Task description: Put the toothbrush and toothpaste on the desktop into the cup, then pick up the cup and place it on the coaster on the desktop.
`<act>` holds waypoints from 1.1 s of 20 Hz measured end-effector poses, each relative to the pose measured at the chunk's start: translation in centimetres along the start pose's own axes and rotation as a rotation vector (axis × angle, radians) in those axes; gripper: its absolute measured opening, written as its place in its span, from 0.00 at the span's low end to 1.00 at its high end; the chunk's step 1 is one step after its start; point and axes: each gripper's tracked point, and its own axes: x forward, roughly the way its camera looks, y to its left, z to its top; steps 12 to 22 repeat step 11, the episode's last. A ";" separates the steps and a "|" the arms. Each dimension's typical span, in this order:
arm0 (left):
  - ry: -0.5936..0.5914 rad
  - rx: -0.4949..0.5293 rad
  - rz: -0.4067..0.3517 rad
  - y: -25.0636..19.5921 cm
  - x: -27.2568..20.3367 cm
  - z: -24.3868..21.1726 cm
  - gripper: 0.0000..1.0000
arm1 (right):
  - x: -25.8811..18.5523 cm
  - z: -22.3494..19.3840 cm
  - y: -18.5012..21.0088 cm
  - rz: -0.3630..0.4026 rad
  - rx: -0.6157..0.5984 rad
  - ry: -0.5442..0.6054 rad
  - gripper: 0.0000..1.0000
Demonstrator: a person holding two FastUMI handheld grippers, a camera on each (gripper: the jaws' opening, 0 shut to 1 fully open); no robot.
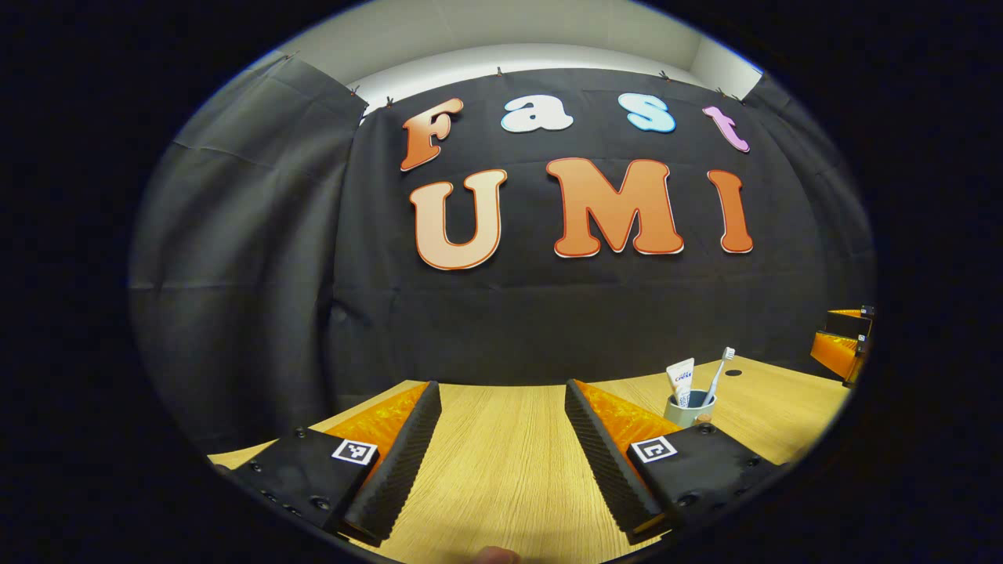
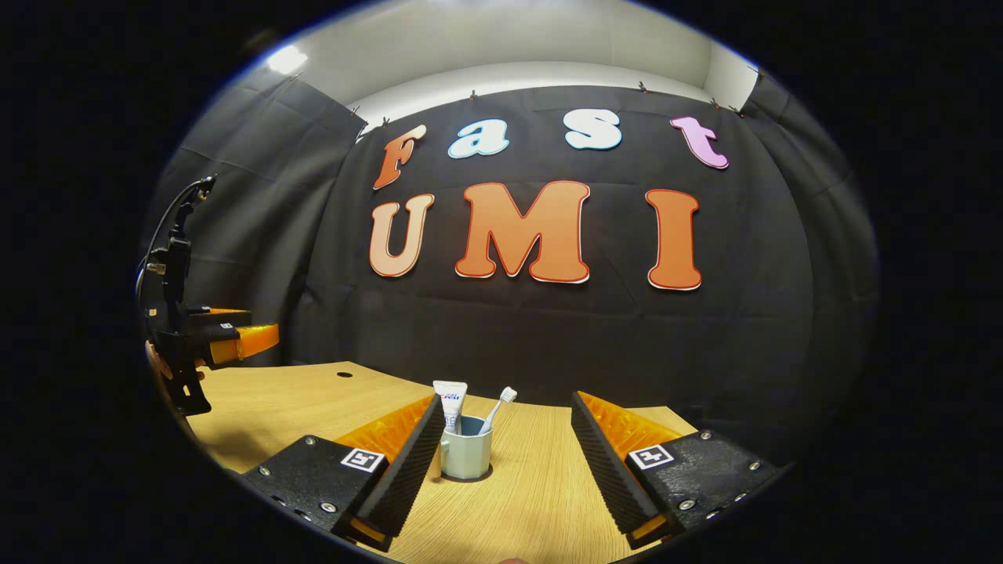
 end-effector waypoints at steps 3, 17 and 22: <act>0.002 -0.006 -0.002 -0.1 0.2 -0.2 1.00 | 0.1 0.2 0.2 -0.001 -0.003 -0.008 0.98; -0.019 -0.021 -0.006 -0.4 0.5 0.4 1.00 | 0.1 -0.2 0.6 0.016 0.007 -0.004 0.98; -0.019 -0.021 -0.006 -0.4 0.5 0.4 1.00 | 0.1 -0.2 0.6 0.016 0.007 -0.004 0.98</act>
